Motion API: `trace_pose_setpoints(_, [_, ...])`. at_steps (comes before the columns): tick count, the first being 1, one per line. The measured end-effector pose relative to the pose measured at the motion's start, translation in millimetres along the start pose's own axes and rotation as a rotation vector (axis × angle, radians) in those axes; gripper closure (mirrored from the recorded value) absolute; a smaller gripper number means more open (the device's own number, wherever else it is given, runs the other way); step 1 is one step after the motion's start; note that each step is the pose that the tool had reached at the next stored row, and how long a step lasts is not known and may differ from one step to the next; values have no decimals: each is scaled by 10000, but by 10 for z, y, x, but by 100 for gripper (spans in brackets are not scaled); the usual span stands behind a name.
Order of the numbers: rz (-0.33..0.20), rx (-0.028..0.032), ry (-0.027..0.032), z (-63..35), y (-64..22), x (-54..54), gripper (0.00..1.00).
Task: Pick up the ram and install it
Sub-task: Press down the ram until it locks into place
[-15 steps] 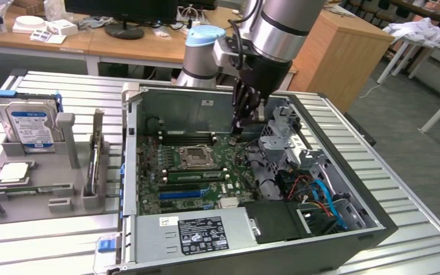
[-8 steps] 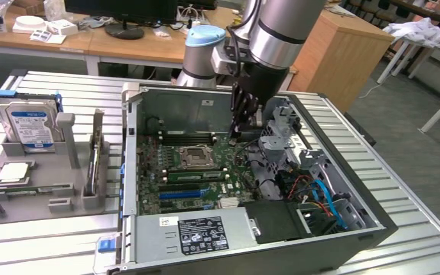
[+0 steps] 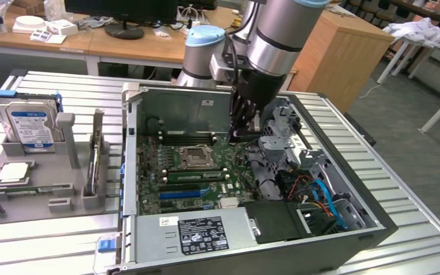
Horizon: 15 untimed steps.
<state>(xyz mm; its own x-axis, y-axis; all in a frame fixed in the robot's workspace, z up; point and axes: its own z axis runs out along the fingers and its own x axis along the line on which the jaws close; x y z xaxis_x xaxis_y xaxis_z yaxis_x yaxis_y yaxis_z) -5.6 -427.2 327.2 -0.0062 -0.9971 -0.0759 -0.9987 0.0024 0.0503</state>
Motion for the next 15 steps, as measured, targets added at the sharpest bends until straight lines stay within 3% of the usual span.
trace_pose_setpoints(15, [0, 0, 0, 199, -10, 15, 89])
